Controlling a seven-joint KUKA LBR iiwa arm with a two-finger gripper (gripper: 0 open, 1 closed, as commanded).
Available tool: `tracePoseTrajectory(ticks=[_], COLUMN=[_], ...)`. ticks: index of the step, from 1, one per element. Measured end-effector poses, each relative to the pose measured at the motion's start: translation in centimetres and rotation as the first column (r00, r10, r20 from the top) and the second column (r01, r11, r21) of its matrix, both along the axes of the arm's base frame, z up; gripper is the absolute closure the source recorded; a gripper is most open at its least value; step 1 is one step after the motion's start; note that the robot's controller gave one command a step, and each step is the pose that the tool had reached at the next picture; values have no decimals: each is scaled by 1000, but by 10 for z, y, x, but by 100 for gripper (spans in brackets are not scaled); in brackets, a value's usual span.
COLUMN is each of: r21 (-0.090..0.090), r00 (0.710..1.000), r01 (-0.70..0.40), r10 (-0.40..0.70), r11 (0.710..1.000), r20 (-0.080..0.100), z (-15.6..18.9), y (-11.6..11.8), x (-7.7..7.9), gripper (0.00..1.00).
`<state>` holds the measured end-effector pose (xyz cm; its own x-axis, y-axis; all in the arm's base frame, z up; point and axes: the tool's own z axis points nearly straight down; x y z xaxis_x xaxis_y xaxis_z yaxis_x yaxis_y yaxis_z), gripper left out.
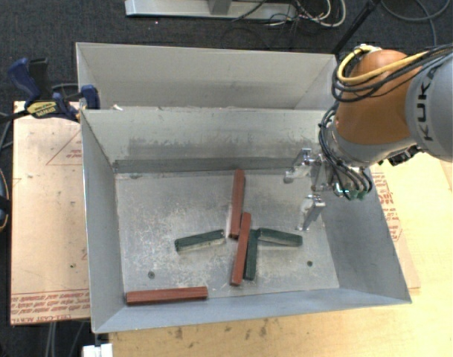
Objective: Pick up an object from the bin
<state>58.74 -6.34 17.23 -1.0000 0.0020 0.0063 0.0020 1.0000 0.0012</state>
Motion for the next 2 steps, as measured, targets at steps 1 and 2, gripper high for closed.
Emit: tracePoseTrajectory(ticks=[1,2], r21=[-1,-1], r00=[1000,1000], r01=[-1,13], r10=[1,-13], r11=[1000,1000], r20=[8,13], z=[4,-46], y=[0,4], x=[2,-39], gripper=[0,0])
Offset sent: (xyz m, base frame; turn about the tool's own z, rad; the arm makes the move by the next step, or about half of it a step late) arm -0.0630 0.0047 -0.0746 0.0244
